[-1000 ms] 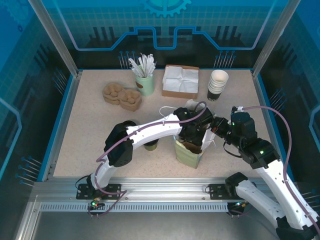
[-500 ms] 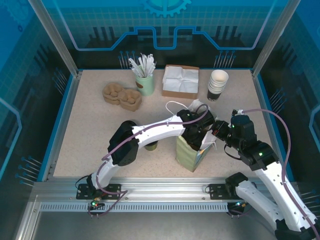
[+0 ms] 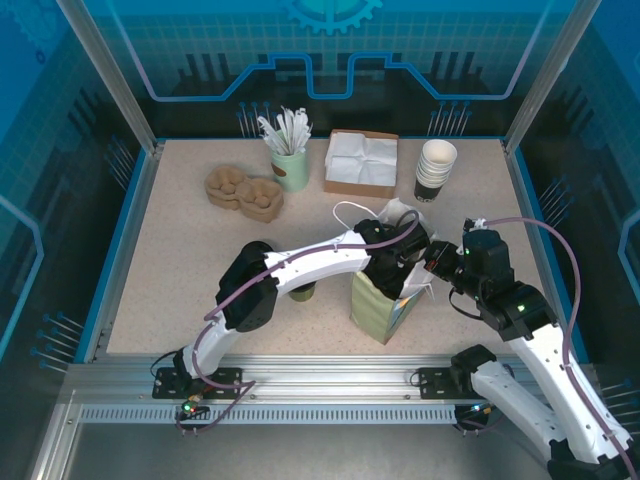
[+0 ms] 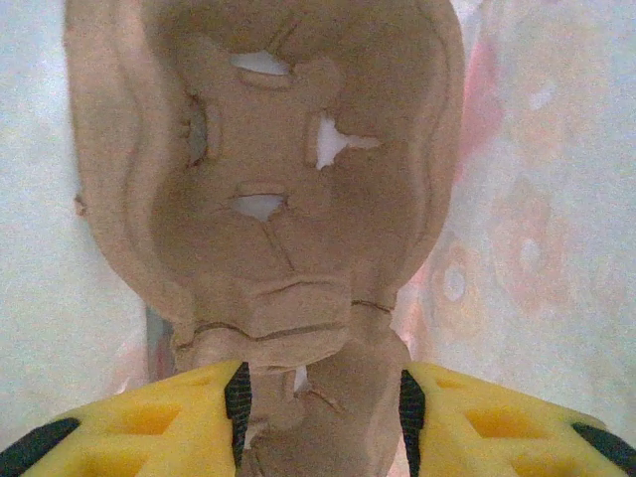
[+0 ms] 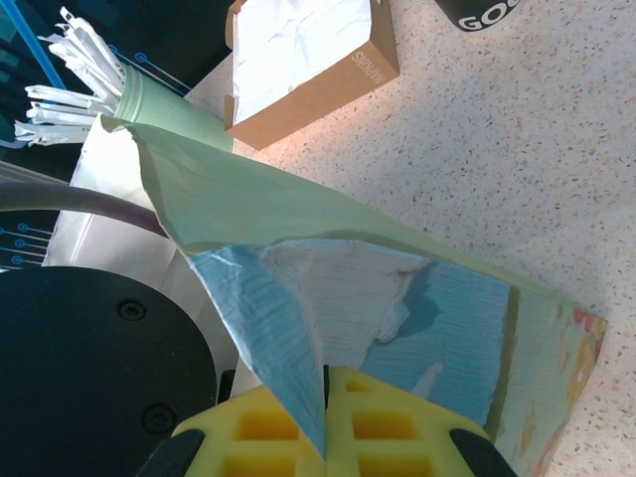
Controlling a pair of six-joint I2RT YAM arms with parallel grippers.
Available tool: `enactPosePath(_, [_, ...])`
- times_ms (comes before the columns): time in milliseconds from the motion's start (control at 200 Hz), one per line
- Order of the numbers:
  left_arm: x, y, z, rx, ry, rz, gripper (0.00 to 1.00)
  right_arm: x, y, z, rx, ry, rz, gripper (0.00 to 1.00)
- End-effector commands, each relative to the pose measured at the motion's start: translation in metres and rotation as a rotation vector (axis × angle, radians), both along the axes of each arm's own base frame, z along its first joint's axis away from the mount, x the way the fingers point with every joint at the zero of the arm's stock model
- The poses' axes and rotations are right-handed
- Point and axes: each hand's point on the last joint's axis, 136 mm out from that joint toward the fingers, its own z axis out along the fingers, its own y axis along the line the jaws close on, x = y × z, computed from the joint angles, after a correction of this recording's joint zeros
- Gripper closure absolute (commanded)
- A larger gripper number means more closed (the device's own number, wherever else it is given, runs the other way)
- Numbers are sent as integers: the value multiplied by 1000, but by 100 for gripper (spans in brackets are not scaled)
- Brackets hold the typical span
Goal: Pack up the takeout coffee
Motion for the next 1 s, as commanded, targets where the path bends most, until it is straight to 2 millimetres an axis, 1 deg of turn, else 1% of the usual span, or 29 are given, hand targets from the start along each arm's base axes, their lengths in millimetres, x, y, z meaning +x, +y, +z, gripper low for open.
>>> enactPosePath(0, [-10,1,26,-37,-12,-74,54,10,1,18,30,-38,-12,100])
enactPosePath(55, [-11,2,28,-38,-15,-80,54,13,-2,11,22,-8,-28,100])
enactPosePath(65, [-11,2,29,-38,-16,-83,54,14,-2,19,27,-24,-30,100])
enactPosePath(75, [-11,2,28,-38,-15,-86,54,15,-2,21,30,-25,-32,100])
enactPosePath(185, [-12,6,27,-18,-20,-96,55,21,-3,24,27,-22,-39,100])
enactPosePath(285, [-9,13,21,25,-33,-93,55,25,-5,29,17,-39,-40,100])
enactPosePath(455, [-3,21,5,88,-35,-53,55,28,-2,35,21,-69,-9,100])
enactPosePath(560, [0,21,-3,99,-19,-36,55,27,1,35,20,-76,17,100])
enactPosePath(680, [-1,18,-13,97,1,-28,54,25,2,29,17,-67,22,100])
enactPosePath(815, [0,21,-24,125,17,-13,53,23,2,21,19,-53,24,100])
enactPosePath(880, [1,23,-29,138,23,-12,53,23,3,23,26,-58,26,100])
enactPosePath(890, [0,23,-30,141,25,-13,53,22,2,14,20,-40,26,100])
enactPosePath(900, [0,24,-31,143,25,-12,53,22,2,12,20,-34,24,100])
enactPosePath(996, [-1,22,-38,140,42,-13,52,23,3,7,17,-26,27,100])
